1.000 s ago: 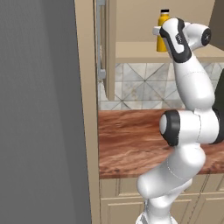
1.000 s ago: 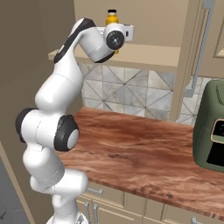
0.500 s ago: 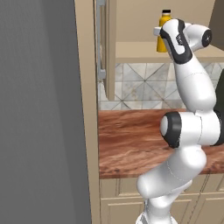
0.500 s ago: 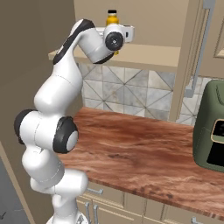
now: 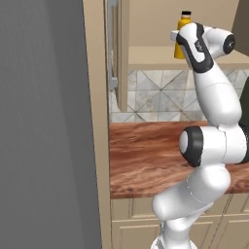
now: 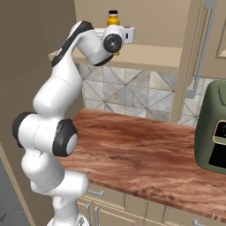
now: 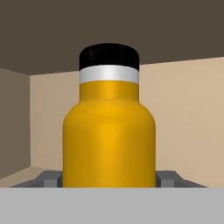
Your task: Pick the water bottle, bottled drink from the counter and place them in the open cabinet.
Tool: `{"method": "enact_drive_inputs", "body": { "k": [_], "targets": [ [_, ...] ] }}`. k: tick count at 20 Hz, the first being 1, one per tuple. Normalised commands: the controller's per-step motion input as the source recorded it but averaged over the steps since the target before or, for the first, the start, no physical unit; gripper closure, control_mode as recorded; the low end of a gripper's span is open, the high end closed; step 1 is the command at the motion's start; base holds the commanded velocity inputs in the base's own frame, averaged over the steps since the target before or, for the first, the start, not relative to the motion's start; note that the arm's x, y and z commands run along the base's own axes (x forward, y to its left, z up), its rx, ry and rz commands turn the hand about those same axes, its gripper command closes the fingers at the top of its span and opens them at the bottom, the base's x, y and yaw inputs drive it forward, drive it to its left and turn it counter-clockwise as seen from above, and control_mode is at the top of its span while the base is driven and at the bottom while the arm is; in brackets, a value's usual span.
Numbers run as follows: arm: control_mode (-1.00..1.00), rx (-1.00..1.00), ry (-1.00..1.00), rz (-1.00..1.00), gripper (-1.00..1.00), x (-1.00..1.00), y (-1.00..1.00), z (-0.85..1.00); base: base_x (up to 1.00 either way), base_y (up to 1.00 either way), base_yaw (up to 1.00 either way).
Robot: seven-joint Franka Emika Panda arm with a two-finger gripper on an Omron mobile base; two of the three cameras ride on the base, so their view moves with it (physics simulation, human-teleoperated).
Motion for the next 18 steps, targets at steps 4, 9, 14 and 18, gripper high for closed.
{"method": "enact_drive_inputs", "body": {
  "k": [4,9,14,18],
  "targets": [
    [-1.0,0.0,0.0,-0.02,-1.0,0.0,-0.1,-0.11,0.0,0.0,0.0],
    [-1.0,0.0,0.0,-0.04,-1.0,0.0,-0.09,-0.08,0.0,0.0,0.0],
    [-1.0,0.0,0.0,-0.06,-1.0,0.0,-0.06,-0.04,0.0,0.0,0.0],
    [-1.0,0.0,0.0,-0.08,-1.0,-0.08,-0.1,-0.02,0.0,0.0,0.0]
  ]
}}
